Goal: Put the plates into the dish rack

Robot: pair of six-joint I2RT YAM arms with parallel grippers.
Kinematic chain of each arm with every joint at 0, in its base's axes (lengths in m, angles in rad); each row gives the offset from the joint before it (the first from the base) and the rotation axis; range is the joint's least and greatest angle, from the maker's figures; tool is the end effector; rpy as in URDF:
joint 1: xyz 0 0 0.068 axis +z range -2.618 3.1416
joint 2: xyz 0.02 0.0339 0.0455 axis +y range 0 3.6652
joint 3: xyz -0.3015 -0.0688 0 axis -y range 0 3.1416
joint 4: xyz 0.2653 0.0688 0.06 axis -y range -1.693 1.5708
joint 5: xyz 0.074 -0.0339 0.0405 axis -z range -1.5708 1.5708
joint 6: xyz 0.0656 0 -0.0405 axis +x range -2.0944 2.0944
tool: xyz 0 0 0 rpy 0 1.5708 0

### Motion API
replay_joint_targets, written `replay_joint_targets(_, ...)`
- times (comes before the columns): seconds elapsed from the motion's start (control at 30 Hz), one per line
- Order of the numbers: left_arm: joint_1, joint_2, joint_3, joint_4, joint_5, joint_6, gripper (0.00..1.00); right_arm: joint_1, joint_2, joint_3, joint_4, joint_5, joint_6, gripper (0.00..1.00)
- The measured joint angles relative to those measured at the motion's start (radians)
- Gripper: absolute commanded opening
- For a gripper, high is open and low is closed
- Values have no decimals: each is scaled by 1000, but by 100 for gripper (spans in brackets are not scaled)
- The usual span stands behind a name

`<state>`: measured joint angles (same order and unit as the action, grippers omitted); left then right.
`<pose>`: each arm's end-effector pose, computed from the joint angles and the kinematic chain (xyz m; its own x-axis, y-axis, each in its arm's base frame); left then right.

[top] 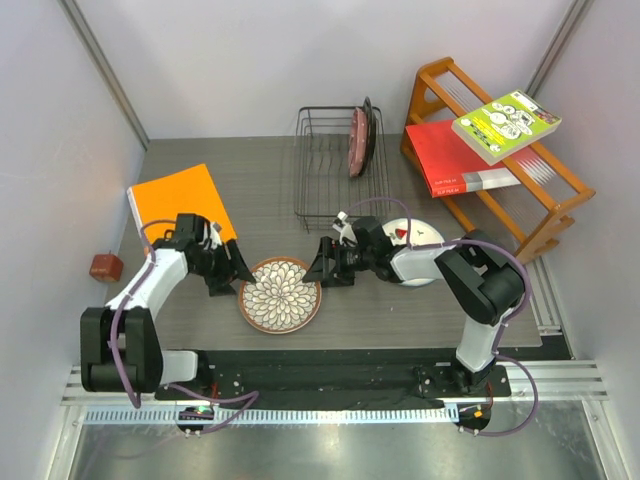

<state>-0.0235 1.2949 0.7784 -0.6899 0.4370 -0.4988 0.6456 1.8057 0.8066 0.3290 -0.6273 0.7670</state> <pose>0.2450 -0.0335 0.2001 -0.9026 -0.4123 -0.1238 -0.2957 0.8028 -0.5177 0.2834 0.2617 0.1371 -0.9502 -0.0124 -0.3113 -0.2710 0.5256 0.8064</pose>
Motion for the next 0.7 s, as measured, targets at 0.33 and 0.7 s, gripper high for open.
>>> replay_joint_targets(0.33, 2, 134, -63, 17, -22, -30, 41, 11, 19, 1, 37, -8, 29, 86)
replay_joint_targets(0.7, 3, 245, -71, 127, 212, 34, 0, 29, 52, -43, 188, -29, 119, 83)
